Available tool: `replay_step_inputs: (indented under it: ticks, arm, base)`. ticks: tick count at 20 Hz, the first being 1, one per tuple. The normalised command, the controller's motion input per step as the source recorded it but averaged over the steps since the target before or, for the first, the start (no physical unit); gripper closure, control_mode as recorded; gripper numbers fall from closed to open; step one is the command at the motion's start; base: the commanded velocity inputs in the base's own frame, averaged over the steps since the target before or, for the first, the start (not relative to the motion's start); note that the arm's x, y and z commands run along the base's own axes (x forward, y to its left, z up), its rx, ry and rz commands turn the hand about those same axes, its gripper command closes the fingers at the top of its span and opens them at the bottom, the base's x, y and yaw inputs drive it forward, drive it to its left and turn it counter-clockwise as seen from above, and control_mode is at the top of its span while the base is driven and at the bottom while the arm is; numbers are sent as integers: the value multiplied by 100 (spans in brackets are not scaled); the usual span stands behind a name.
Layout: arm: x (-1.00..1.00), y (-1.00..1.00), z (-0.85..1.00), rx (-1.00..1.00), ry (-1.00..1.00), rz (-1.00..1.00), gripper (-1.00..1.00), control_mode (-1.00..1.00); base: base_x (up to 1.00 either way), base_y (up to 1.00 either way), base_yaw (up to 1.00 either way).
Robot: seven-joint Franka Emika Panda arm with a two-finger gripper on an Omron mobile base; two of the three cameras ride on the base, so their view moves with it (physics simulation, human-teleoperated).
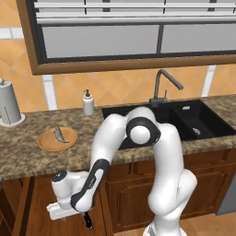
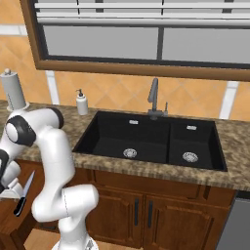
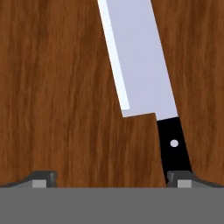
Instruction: Pick up the knife from the drawer and place it on the cutting board. Then place the meat from the plate to the cutting board.
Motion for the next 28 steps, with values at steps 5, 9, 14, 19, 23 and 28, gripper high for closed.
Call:
replay_step_inputs:
  ticks: [5,9,14,19,23,28]
  arm:
    - [0,-10,-10,0,0,0,-100,-100]
    - [0,-23,-8,0,0,0,-100,-100]
    - [0,-11,-1,0,-1,0,-100,-100]
    - [-20,0,19,0,-6,0,-100,-100]
    - [-42,0,21,0,-18,0,-100,-100]
    - [4,-17,1,0,-13,0,-100,-100]
  base:
    - [0,0,0]
    - [0,0,0]
    - [0,0,0]
    - [0,0,0]
    - [0,0,0]
    - [0,0,0]
